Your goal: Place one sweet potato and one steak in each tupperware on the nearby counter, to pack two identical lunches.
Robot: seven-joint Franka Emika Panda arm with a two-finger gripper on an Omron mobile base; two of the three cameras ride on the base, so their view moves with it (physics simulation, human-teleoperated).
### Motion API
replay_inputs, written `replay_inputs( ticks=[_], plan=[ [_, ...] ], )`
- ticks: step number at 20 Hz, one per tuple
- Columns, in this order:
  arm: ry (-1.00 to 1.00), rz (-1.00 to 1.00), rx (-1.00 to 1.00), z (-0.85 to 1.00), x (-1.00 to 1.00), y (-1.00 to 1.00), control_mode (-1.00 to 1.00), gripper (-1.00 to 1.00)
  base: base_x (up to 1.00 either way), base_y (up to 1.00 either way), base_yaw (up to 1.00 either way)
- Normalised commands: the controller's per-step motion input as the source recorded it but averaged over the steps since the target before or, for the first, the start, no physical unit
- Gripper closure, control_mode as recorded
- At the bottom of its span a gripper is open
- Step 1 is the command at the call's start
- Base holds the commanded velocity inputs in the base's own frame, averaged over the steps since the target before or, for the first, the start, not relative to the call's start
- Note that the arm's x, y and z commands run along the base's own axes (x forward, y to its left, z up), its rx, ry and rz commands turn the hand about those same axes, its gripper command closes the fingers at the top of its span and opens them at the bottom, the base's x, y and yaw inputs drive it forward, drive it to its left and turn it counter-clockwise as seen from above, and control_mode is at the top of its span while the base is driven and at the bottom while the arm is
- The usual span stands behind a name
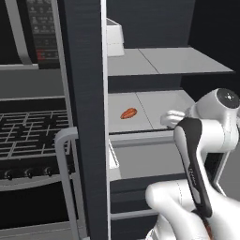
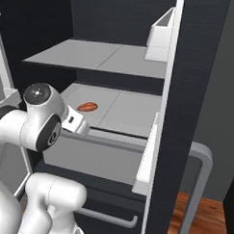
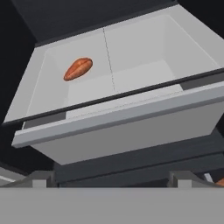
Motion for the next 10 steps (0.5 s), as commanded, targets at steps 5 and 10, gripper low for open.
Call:
replay_inputs(
  ticks=[5,10],
  plan=[
    [0.0,-0.07,0.0,-0.19,0.34,0.15,-1.0,-1.0,0.0,0.0,0.0],
    [0.0,-0.05,0.0,-0.22,0.28,0.09,-1.0,-1.0,0.0,0.0,0.0]
  ],
)
